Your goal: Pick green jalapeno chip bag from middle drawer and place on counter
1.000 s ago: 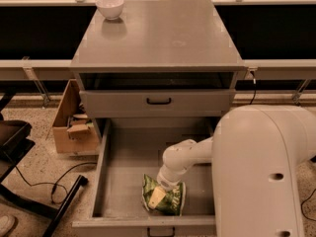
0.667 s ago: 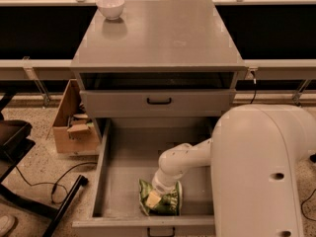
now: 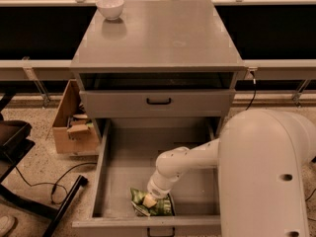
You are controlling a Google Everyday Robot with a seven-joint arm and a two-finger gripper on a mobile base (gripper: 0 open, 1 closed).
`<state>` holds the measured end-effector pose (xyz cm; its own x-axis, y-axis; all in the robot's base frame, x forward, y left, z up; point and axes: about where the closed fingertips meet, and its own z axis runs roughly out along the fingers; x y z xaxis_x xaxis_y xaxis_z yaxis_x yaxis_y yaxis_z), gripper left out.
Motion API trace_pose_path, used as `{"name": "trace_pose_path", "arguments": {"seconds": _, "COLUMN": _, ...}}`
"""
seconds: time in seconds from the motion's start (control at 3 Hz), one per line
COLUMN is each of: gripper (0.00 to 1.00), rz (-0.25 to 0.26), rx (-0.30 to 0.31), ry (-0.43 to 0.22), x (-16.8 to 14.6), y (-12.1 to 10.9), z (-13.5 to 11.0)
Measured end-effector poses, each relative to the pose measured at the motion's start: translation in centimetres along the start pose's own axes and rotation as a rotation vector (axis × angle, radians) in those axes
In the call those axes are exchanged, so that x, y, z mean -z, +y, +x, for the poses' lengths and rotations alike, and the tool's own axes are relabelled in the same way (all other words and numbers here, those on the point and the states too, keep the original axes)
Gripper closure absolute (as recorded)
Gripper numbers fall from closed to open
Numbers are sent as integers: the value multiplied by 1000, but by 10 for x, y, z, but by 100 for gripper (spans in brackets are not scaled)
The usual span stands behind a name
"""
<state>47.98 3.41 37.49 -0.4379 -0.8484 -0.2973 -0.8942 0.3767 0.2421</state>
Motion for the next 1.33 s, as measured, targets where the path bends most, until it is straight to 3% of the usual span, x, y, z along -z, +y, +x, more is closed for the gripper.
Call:
{"name": "trace_pose_path", "arguments": {"seconds": 0.33, "gripper": 100, "rz": 64, "rx": 45, "ry": -70, "x": 48, "y": 23, "z": 0}}
{"name": "trace_pose_path", "arguments": {"seconds": 0.67, "gripper": 100, "rz": 135, "rx": 67, "ry": -128, "x": 118, "y": 65, "z": 27}}
{"name": "trace_pose_path", "arguments": {"seconds": 1.0, "gripper": 100, "rz": 194, "rx": 136, "ry": -172, "x": 202, "y": 101, "z": 12}}
{"name": "trace_pose_path", "arguments": {"seconds": 1.33, "gripper": 100, "rz": 274, "rx": 120, "ry": -207, "x": 308, "y": 108, "z": 14}}
